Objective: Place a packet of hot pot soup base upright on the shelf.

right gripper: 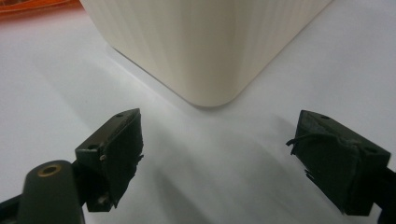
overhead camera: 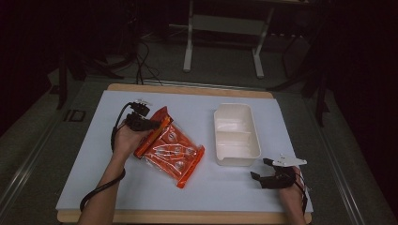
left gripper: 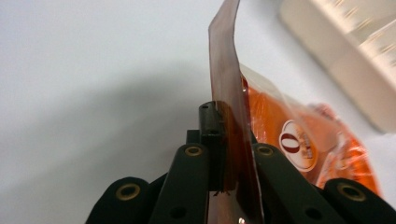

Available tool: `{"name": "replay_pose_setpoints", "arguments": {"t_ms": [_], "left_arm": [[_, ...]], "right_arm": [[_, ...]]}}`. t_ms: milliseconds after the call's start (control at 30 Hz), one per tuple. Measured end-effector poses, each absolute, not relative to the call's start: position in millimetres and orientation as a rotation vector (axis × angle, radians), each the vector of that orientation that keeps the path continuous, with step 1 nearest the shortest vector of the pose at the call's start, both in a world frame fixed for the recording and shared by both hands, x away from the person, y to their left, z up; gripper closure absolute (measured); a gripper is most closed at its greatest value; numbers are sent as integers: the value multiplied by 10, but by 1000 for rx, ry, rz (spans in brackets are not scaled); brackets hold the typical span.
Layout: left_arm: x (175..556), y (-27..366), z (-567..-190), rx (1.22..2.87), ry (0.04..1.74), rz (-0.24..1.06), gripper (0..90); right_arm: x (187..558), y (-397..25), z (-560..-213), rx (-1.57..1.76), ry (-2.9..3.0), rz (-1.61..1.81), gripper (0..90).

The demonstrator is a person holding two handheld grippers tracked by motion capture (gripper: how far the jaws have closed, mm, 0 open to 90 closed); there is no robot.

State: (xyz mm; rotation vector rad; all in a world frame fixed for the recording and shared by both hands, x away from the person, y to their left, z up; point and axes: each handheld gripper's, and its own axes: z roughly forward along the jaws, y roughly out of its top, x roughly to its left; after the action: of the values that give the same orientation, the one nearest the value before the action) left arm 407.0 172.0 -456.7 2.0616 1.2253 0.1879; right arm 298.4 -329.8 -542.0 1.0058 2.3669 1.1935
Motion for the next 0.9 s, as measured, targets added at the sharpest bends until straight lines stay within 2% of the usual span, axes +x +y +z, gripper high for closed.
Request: {"name": "replay_pose_setpoints", "arguments": {"t_ms": [767,900], "left_arm": [[3770,1330,-3764,2035,961,259,900],[3703,1217,-3643,2048,926,348,900]], "right_arm": [[2979,-3302,-5418,1006,2362,1204,156],[2974,-3302,-5417,1004,2361,1208,156]]}}
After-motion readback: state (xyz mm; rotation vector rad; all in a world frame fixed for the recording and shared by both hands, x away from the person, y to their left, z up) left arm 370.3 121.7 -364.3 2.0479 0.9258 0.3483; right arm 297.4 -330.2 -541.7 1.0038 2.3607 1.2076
